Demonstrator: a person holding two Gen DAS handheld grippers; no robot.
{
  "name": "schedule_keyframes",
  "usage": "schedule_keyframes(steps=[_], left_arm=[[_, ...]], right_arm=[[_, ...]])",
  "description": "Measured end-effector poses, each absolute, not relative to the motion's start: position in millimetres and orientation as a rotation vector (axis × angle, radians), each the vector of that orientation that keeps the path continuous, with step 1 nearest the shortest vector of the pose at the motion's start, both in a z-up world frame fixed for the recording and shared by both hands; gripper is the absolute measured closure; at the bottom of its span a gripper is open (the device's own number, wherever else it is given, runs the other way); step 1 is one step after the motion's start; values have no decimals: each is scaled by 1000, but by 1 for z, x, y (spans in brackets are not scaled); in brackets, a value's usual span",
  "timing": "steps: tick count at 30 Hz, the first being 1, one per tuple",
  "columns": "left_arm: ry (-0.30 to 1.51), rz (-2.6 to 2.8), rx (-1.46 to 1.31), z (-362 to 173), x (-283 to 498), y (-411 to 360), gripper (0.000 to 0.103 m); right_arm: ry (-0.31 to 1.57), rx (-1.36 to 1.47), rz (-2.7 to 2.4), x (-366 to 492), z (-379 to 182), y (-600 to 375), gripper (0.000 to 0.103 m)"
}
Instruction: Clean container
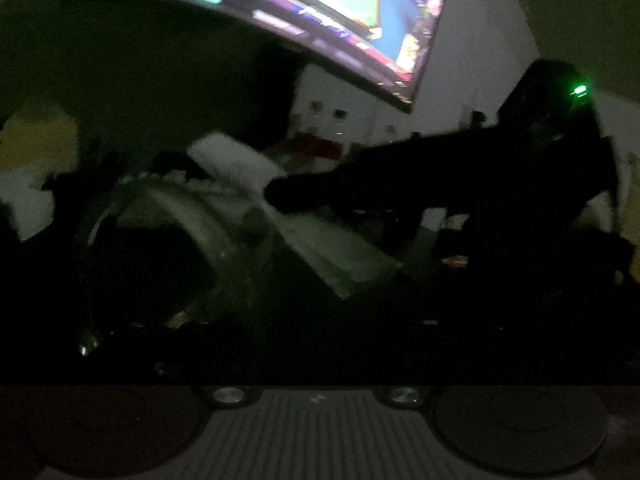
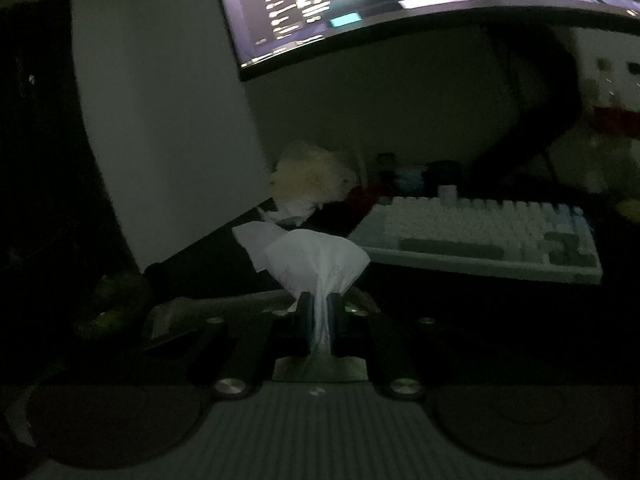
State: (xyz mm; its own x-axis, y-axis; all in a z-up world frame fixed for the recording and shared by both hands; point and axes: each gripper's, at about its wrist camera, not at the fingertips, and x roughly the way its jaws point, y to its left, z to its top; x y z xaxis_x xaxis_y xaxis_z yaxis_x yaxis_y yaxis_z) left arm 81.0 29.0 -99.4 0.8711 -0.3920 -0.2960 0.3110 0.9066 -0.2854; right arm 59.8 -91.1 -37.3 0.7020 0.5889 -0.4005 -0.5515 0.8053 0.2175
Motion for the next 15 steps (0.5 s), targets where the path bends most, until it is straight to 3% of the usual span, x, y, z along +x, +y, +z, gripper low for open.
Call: schedule_keyframes(steps=[8, 15], left_arm=[[348, -344, -266, -108, 82, 41, 37], [345, -340, -253, -109, 81, 39, 37]], right_arm=[[431, -1, 799, 53, -32, -57, 93], [489, 73, 627, 84, -34, -73, 93]])
